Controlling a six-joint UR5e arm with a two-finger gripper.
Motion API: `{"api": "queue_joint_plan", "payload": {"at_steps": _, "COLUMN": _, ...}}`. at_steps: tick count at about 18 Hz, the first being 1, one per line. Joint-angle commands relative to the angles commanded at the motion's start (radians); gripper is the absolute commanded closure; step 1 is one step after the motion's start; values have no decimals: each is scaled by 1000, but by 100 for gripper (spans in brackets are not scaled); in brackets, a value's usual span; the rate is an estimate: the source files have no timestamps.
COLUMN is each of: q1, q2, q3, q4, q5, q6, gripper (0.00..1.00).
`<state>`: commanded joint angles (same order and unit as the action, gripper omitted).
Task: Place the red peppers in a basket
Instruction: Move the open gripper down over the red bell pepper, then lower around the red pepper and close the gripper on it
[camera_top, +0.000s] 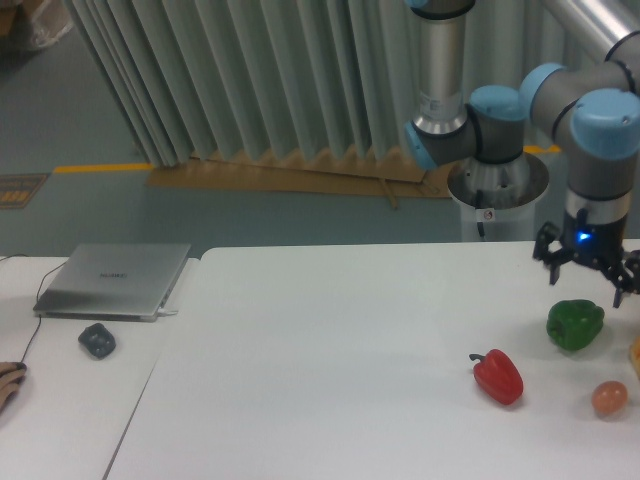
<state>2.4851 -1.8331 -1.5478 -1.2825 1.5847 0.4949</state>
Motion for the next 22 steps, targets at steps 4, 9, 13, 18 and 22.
{"api": "queue_joint_plan", "payload": {"at_steps": 4, "q1": -78, "q2": -43, "q3": 0, "q4": 186, "q5": -18, "q6": -339, "gripper": 0}}
{"api": "queue_joint_plan", "payload": {"at_steps": 9, "q1": -135, "q2": -71, "q3": -28, "q4": 204, "q5": 27, "q6": -515, "gripper": 0}}
{"api": "queue_joint_plan", "payload": {"at_steps": 13, "q1": -152, "q2": -61, "q3": -98, "q4": 204, "q5": 49, "q6": -581, "gripper": 0}}
{"api": "queue_joint_plan", "payload": {"at_steps": 18, "q1": -179, "q2": -67, "q3": -89, "q4": 193, "q5": 46, "q6": -648, "gripper": 0}}
{"api": "queue_joint_plan", "payload": {"at_steps": 22, "q1": -190, "q2": -86, "q3": -84, "q4": 193, "q5": 51, "q6": -656, "gripper": 0}}
